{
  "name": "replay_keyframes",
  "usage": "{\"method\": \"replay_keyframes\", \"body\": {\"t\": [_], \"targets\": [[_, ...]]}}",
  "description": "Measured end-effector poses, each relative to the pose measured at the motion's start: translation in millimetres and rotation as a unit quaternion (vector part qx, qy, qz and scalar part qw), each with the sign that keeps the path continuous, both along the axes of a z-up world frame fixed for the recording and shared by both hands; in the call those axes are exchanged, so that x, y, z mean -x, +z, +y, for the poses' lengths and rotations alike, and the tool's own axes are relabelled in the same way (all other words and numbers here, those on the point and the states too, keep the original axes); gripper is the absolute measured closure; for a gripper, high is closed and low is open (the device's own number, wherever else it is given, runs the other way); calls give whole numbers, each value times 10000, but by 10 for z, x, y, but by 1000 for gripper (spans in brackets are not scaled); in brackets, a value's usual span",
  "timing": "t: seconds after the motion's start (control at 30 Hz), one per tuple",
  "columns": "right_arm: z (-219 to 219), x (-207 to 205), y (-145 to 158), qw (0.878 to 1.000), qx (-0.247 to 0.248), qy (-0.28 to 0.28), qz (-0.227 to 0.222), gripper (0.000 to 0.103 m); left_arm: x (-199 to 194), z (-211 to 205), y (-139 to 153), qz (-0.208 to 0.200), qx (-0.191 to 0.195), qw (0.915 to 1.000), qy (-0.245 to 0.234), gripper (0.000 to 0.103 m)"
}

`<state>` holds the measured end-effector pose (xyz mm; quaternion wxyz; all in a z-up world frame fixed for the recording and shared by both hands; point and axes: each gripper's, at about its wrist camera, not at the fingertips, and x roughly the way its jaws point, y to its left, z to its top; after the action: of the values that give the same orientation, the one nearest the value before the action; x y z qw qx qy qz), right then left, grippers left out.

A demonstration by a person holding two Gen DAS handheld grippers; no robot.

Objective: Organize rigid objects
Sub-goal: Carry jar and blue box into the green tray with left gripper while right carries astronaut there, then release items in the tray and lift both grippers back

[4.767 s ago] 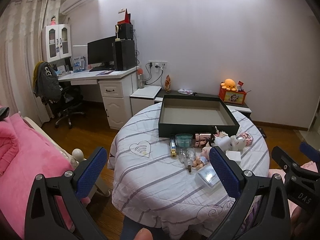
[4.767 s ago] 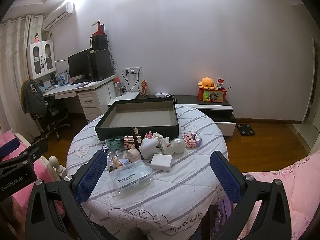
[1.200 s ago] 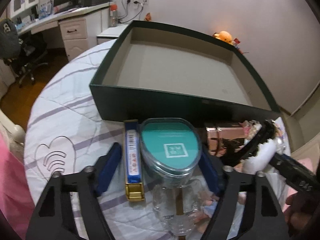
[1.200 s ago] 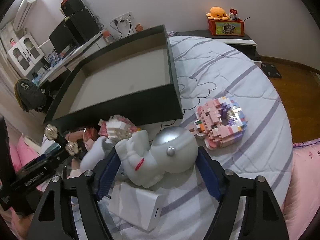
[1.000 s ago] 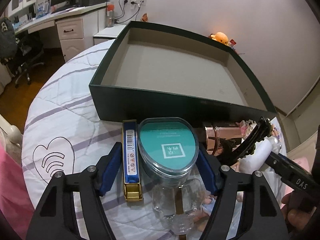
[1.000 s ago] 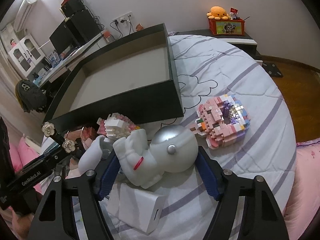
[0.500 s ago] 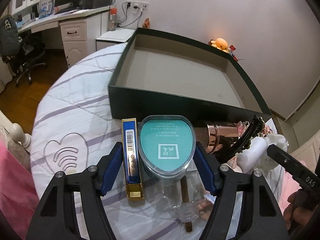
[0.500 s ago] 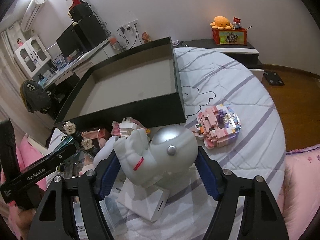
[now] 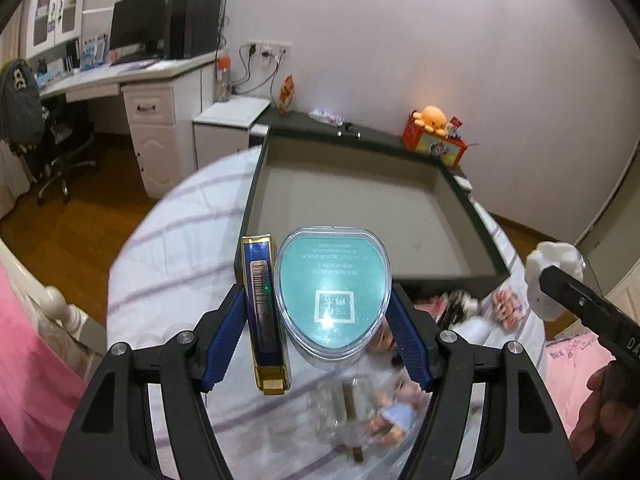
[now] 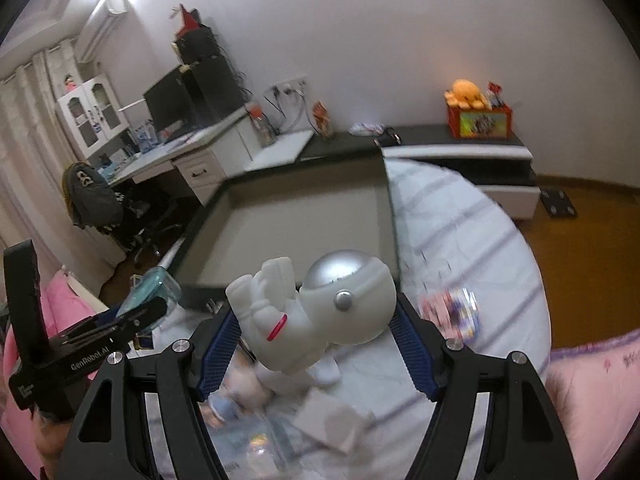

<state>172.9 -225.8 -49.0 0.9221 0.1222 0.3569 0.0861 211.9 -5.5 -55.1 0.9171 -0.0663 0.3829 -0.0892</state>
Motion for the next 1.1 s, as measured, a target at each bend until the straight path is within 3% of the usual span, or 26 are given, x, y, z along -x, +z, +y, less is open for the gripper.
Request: {"method": "replay_keyframes", "body": {"t": [0.2, 0.37, 0.67, 0.87, 1.03, 1.1], "targets": [[107, -400, 300, 9991, 170, 201, -340, 29, -308, -57, 337, -343, -40, 9994, 9, 33], [144, -798, 365, 9987, 281, 256, -335, 29, -700, -136, 367, -346, -100, 9993, -18, 33], [184, -1511, -206, 9975, 426, 277, 497, 29, -1315, -344, -133, 164, -265, 9994, -155, 33], [208, -1753, -542, 9931, 579, 271, 987, 29, -1535, -445, -446, 537, -397, 9976, -203, 32], [217, -1761, -583, 9912, 716, 250, 1082, 20, -1501, -433, -447, 500, -557, 9971, -141, 27], [198, -1724, -552, 9920, 656, 250, 1049, 17, -1455, -401, -376, 435, -629, 9971, -49, 17]]}}
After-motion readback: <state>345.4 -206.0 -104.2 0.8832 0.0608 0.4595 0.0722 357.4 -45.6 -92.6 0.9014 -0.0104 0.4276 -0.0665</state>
